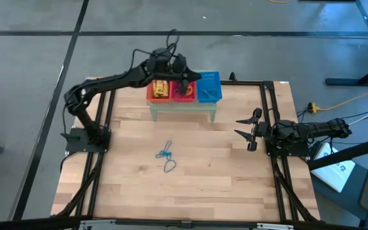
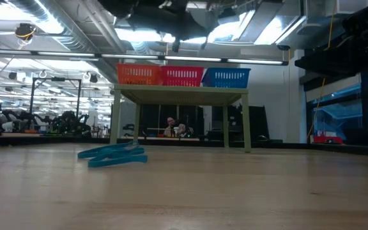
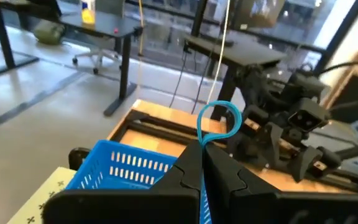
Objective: Pick & Place Office Desk Supplies
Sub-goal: Put the blue rubber band into the blue bin on the shelf
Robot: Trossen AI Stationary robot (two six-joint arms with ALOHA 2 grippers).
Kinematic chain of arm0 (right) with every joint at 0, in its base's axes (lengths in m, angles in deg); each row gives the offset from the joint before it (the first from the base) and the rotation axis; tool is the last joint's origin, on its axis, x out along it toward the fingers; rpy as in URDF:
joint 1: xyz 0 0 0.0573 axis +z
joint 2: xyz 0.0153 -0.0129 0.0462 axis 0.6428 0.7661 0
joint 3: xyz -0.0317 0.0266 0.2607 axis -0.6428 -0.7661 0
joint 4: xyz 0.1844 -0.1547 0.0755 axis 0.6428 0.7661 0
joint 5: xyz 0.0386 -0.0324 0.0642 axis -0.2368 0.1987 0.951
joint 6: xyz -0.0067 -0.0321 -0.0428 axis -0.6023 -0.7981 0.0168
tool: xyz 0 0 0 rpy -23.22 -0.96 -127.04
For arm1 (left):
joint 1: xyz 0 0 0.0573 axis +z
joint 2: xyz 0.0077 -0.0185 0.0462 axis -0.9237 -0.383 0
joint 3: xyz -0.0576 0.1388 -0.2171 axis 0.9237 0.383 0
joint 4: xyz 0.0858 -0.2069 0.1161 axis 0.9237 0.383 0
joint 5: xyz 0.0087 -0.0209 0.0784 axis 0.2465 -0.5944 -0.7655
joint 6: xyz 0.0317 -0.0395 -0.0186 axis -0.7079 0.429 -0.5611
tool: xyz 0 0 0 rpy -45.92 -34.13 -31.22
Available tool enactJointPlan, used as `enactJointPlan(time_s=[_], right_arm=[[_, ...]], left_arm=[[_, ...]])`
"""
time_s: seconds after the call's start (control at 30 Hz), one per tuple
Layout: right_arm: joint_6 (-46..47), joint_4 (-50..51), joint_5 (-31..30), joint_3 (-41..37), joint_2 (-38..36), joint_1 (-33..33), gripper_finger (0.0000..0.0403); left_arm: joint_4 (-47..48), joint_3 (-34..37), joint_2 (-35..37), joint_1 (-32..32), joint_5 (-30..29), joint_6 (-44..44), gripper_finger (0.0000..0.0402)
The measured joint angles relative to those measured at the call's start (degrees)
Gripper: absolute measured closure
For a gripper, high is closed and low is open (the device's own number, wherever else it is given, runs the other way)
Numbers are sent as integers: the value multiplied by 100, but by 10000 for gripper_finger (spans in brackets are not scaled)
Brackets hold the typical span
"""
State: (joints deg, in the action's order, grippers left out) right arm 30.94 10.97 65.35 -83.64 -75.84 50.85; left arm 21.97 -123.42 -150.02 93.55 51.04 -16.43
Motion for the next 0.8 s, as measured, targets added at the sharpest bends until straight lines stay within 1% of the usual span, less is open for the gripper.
enactJointPlan(time_s=[0.1, 0.2, 0.3, 0.4, 0.5, 0.63, 0.8], right_arm=[[0, -1, 0, 0, -1, 2, 207], [2, 0, 0, 0, 0, 0, 207], [2, -1, 0, 0, 0, 0, 207], [4, 0, 0, 0, 0, 0, 208], [13, -1, 1, 0, -1, 2, 208], [20, 0, 2, 0, -1, 0, 208], [20, -2, 2, 0, -2, 0, 208]], left_arm=[[345, -422, -354, 3, 38, -80, 398], [456, -722, -665, 5, 94, -93, 398], [472, -886, -918, 8, 328, -92, 398], [502, -974, -1132, 6, 361, -64, 398], [509, -950, -1185, 8, 351, -60, 398], [547, -949, -1174, 8, 336, -358, 392], [556, -949, -1174, 34, 340, -227, 360]])
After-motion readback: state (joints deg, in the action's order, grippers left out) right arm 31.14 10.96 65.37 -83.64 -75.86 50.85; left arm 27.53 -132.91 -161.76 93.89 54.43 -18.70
